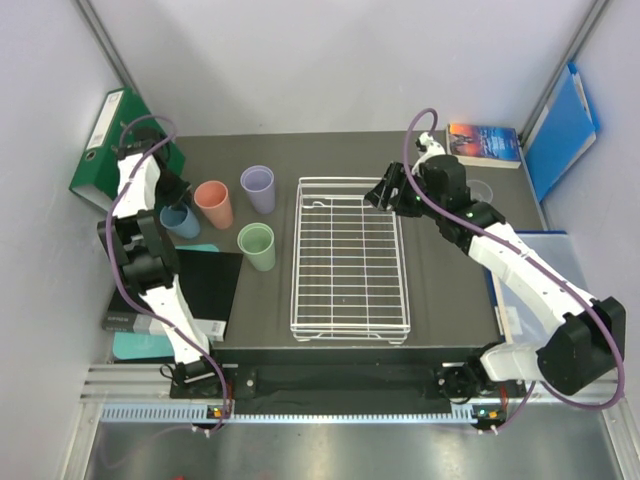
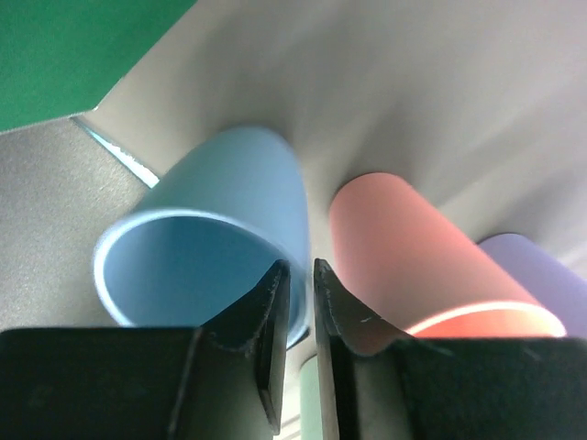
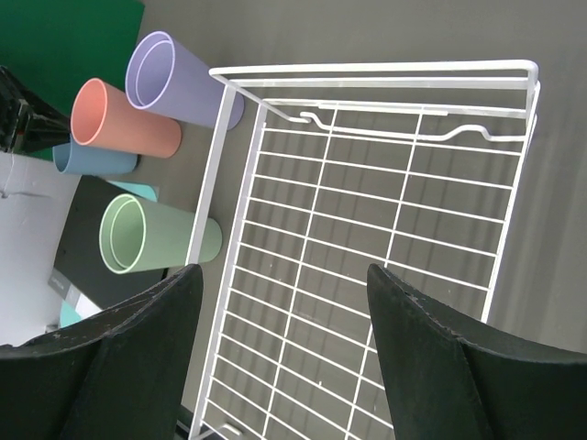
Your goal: Unload the cups from the dish rack
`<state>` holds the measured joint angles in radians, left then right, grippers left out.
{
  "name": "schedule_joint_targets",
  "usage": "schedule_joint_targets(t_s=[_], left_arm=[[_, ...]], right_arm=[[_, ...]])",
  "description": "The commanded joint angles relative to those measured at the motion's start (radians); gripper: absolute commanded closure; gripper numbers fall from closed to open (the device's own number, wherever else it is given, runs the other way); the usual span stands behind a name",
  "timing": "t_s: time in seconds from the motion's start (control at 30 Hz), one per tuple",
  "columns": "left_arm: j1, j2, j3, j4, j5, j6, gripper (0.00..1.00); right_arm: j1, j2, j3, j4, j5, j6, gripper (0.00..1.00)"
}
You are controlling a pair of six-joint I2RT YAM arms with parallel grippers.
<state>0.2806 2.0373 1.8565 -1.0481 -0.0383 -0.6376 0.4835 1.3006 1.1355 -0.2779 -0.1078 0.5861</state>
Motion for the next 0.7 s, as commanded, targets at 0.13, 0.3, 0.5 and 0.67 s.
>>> schedule_joint_targets(t_s=[0.13,0.3,0.5,0.67], left_arm=[[0.011,-0.025,0.04,-0.007,0.015,-0.016,0.74],[0.012,-0.052,0.047,-0.007,0.0,-0.025,0.65],[0.008,-0.135,0.056,0.06,0.034,-0.045,0.59],[0.006,-0.178,0.084,0.053,0.075,-0.051,0.58]], right_arm=[[0.009,-0.003,0.047,0.036,-0.017,-0.002,0.28],[0.007,-0.009,0.041,0.04,-0.02,-0.003,0.28],[0.012,-0.006,0.03,0.066,-0.062,-0.002,0.28],[0.013,-0.006,0.036,0.062,-0.069,-0.006,0.28]])
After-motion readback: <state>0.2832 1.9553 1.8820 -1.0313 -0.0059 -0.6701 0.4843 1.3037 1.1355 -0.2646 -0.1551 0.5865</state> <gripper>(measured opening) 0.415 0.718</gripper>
